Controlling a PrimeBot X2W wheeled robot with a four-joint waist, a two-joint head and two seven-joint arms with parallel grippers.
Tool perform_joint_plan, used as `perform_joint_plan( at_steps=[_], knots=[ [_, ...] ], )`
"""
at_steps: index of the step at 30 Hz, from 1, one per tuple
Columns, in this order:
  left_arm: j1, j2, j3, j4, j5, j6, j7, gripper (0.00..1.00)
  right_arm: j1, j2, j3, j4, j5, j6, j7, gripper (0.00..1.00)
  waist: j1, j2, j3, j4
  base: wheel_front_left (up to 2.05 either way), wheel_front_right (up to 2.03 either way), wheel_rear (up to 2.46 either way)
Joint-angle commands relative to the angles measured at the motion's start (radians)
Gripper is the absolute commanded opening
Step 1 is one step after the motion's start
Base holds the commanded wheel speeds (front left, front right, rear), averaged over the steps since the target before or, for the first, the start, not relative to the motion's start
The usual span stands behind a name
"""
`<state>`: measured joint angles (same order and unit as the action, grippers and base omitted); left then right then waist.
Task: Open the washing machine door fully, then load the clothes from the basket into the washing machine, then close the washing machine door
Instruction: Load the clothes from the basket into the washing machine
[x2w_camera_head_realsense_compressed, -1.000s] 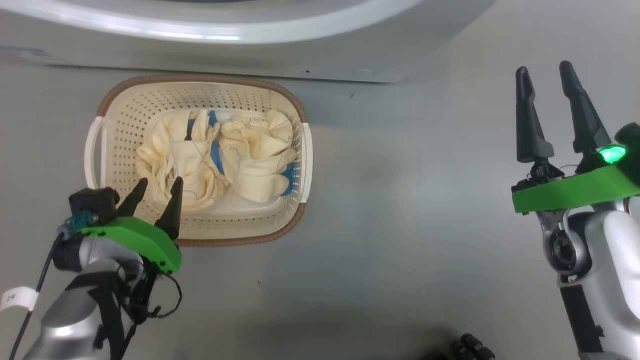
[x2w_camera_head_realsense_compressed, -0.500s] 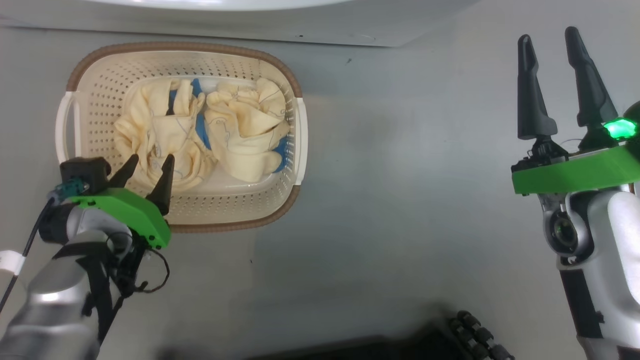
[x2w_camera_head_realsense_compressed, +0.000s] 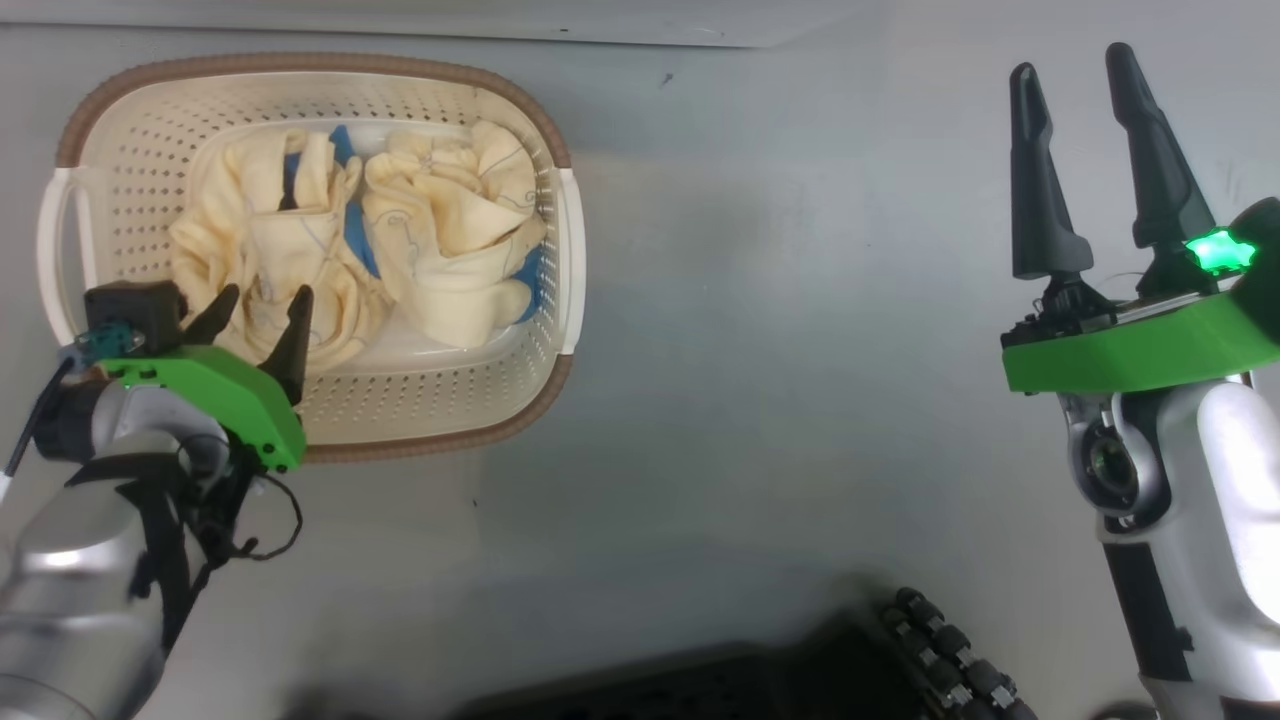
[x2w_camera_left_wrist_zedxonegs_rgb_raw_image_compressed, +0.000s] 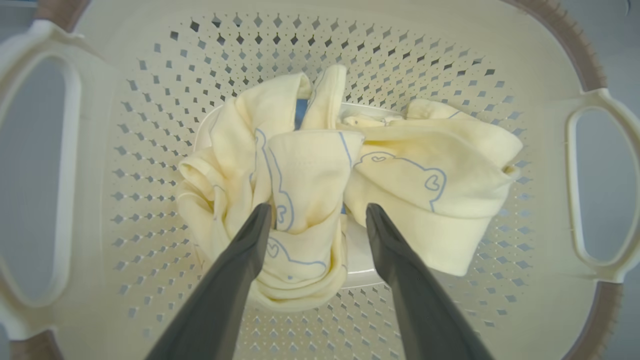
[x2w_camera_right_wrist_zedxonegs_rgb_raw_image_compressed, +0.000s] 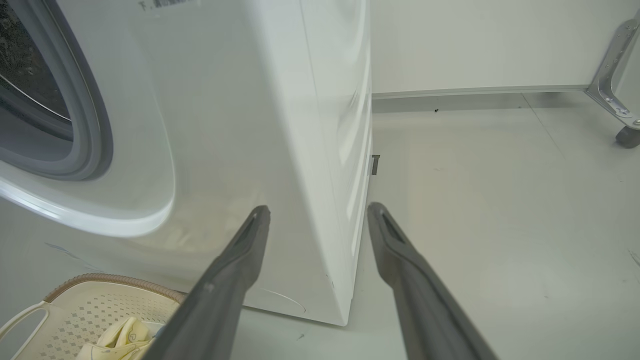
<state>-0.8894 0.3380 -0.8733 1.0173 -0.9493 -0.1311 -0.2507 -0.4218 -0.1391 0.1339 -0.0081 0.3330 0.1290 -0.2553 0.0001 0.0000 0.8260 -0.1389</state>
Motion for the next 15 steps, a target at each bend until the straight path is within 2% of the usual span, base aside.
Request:
perform_joint_plan(
  at_steps=[1,15],
  knots=[
    [-0.008,0.054,0.005,0.010,-0.014,0.000,-0.011,1.00,0.016,0.006,0.023,-0.035,-0.010,0.002,-0.006,1.00,-0.0001,0.0000,0.009,-0.010,0.00,0.00,0.00],
    [-0.067,0.096,-0.112,0.051,-0.086,0.000,-0.011,1.00,0.008,0.018,0.059,-0.054,-0.011,0.002,-0.006,1.00,-0.0001,0.0000,0.052,-0.055,0.00,0.00,0.00]
  ],
)
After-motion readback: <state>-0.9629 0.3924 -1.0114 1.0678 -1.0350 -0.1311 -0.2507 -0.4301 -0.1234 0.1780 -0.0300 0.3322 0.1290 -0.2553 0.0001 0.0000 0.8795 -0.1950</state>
